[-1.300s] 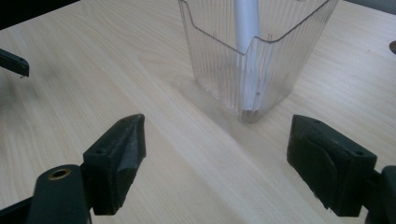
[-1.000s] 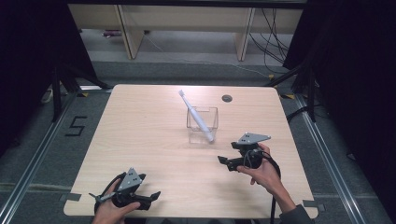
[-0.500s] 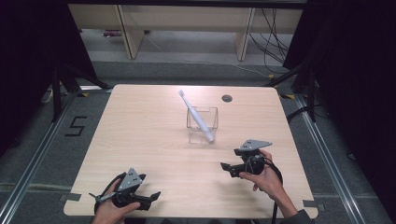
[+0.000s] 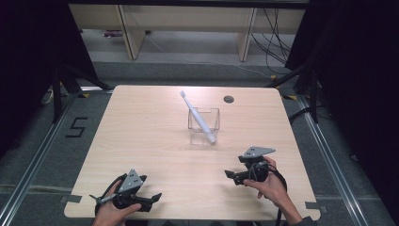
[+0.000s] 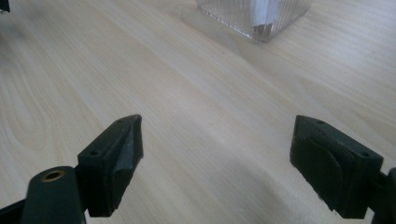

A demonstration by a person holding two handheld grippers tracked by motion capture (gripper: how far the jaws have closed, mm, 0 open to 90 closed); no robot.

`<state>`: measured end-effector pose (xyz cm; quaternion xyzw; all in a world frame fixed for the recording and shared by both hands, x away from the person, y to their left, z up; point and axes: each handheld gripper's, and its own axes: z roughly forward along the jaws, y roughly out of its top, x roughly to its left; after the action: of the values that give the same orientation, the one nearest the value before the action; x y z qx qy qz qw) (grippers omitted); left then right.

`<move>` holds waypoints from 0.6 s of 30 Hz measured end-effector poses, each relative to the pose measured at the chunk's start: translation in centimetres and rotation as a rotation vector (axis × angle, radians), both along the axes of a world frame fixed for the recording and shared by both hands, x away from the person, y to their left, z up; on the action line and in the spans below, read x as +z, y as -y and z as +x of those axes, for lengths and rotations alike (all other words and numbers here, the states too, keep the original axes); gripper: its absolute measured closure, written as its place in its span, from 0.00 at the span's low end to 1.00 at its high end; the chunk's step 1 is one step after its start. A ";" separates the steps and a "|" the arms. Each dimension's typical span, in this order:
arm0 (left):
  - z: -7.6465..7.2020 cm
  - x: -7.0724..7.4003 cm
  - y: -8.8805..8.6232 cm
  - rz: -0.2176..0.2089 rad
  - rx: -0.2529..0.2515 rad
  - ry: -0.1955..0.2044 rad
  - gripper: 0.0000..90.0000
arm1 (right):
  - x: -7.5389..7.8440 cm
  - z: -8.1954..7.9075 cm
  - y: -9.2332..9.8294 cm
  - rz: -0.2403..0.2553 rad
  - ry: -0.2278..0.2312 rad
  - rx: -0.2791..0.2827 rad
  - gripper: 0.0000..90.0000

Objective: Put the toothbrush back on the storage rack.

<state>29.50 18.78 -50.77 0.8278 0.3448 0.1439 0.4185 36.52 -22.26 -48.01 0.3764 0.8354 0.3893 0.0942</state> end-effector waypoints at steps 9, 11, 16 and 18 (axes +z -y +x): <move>-0.1 -0.1 0.2 -0.013 0.004 0.002 0.17 | -0.6 -0.5 0.7 -0.014 0.010 0.021 0.20; -0.1 0.0 0.2 -0.009 0.008 0.001 0.17 | -0.6 -0.9 0.9 -0.021 0.002 0.000 0.20; -0.1 0.0 0.2 -0.011 0.010 0.001 0.17 | -0.9 -1.5 1.0 -0.013 0.000 0.000 0.20; -0.1 0.0 0.2 -0.009 0.006 -0.003 0.17 | -1.0 -1.5 1.2 -0.023 0.017 0.024 0.20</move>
<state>29.38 18.60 -50.78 0.8251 0.3486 0.1425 0.4211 34.97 -23.49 -48.97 0.3619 0.8435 0.3839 0.1009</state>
